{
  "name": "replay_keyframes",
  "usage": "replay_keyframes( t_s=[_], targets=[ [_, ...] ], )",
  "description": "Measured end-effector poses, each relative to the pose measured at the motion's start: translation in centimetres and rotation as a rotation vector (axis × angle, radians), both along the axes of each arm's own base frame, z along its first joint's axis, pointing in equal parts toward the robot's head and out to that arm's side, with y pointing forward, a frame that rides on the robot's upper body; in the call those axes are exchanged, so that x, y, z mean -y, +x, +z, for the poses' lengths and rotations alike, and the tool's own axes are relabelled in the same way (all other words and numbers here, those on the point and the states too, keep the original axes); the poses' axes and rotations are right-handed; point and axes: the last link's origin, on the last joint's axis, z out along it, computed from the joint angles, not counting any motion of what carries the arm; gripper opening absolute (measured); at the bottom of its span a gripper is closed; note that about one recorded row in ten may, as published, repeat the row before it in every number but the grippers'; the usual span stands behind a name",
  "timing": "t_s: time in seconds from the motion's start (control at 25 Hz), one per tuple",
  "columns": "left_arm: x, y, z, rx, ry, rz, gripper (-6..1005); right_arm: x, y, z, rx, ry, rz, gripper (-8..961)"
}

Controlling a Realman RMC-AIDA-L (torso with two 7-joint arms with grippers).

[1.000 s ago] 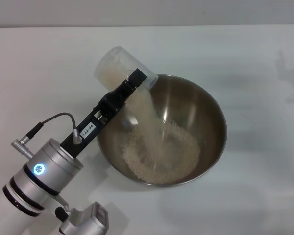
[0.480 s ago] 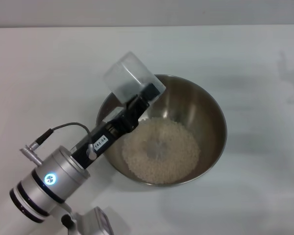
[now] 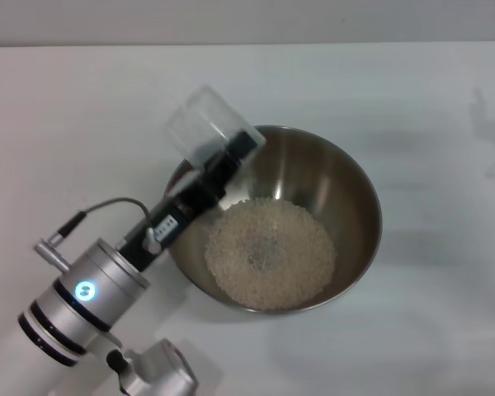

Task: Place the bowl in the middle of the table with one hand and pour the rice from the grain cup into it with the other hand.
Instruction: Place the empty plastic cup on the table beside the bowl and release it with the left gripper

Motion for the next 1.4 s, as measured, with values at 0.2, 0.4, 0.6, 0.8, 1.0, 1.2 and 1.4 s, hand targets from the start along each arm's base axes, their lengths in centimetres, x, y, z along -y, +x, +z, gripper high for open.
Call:
replay_keyframes(
  t_s=[0.2,0.4,0.6,0.8,1.0,1.2,1.4],
  targets=[
    [-0.2,0.0,0.3,0.01,0.016,0.007,40,-0.3,-0.2,0.0,-0.002,-0.003,0.004,485],
    [-0.3,-0.1,0.2,-0.004,0.015,0.007,41,-0.4,-0.3,0.0,-0.001,-0.004,0.004,483],
    [-0.7,-0.1,0.5,0.001,0.039,0.017,43,-0.5,-0.3,0.1,0.001,-0.003,0.006,482],
    [-0.7,-0.2,0.6,-0.001,0.049,0.017,44,-0.6,-0.2,0.3,-0.001,0.005,0.001,482],
    [-0.8,-0.1,0.8,0.043,0.035,0.039,45,-0.8,-0.2,0.2,0.0,-0.003,-0.006,482],
    [-1.5,0.2,1.7,0.26,-0.065,0.14,47,-0.9,-0.2,0.1,0.001,-0.005,-0.006,482],
    [-2.6,-0.3,2.8,0.628,-0.293,0.309,48,-0.9,-0.3,0.1,0.0,-0.005,-0.006,482]
  ],
)
